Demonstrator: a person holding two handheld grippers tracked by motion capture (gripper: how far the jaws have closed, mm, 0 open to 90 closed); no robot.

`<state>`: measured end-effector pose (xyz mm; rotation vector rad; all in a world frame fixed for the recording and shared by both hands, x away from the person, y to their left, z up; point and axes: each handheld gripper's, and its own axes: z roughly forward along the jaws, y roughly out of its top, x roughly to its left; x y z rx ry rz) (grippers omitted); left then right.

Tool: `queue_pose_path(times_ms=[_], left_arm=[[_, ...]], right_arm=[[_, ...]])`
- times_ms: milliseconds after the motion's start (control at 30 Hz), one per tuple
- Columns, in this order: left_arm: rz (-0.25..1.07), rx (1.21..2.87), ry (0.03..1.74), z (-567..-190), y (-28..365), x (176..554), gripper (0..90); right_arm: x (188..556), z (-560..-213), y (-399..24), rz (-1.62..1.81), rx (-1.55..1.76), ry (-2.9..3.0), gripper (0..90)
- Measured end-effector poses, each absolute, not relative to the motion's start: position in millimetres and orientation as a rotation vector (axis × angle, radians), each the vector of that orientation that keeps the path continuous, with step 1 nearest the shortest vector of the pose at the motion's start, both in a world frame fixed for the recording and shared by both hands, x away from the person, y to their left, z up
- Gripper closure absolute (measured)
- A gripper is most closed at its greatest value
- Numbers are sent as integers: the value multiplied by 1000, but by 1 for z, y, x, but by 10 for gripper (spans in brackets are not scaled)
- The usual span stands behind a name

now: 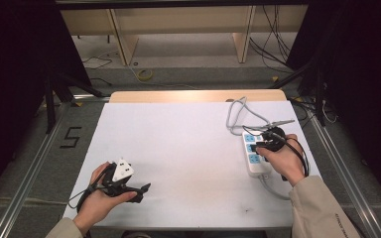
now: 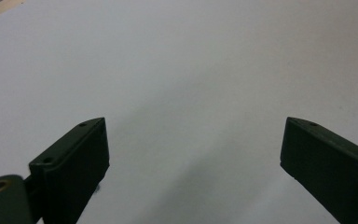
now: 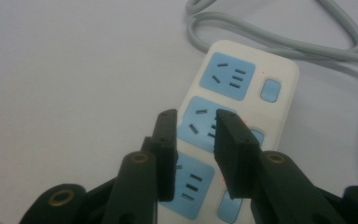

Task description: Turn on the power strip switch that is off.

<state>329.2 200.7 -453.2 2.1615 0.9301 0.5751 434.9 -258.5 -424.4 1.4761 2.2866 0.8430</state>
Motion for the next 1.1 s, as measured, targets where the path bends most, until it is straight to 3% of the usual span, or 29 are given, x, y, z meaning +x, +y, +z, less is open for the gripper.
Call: queue_pose_path(times_ms=[1100], left_arm=[[575, 2163, 939, -453, 202, 330, 77]], right_arm=[[388, -427, -252, 1115, 1230, 2306, 549]])
